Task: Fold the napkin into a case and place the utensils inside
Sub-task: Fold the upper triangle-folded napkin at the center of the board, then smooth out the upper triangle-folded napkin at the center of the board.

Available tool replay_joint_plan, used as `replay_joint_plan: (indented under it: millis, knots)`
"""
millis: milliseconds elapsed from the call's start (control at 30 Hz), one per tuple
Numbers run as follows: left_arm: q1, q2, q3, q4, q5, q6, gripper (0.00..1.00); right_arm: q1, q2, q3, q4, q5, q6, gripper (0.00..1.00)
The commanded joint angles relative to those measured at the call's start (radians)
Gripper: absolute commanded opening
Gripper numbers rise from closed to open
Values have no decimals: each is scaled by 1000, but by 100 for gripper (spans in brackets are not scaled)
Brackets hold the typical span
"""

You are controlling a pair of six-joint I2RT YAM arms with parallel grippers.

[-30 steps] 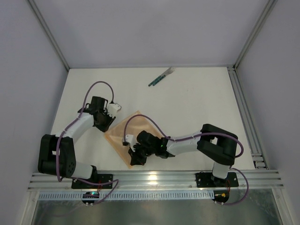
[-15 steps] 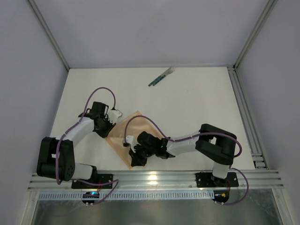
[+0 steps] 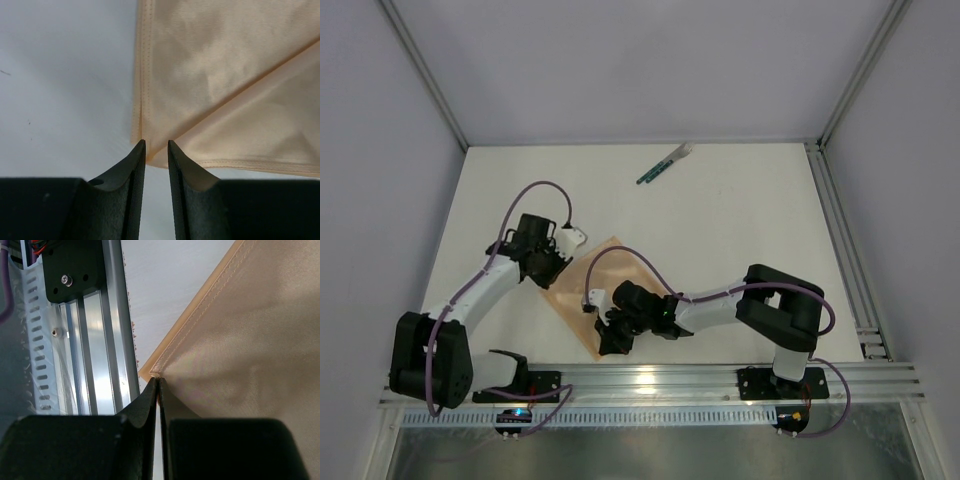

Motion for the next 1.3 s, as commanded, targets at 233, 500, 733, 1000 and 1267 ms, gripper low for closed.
replay_joint_plan:
  millis: [233,500,733,1000,1267]
  knots:
    - [-96,59,-68,83,-106,-8,25,6,2,-4,41,39,4,4]
    - [-97,112,-92,126,-173,11,23,7,-7,-1,39,52,6,8]
    - [-96,116,-115,172,-190,17,22,1,-151,34,-31,79,38,47]
    - [-97,106,-106,184,-179,17,22,-78,-407,-47,-203,309,136,54]
    - [-97,109,-106,184,-183,20,22,-332,-490,-210,-287,418,287,52]
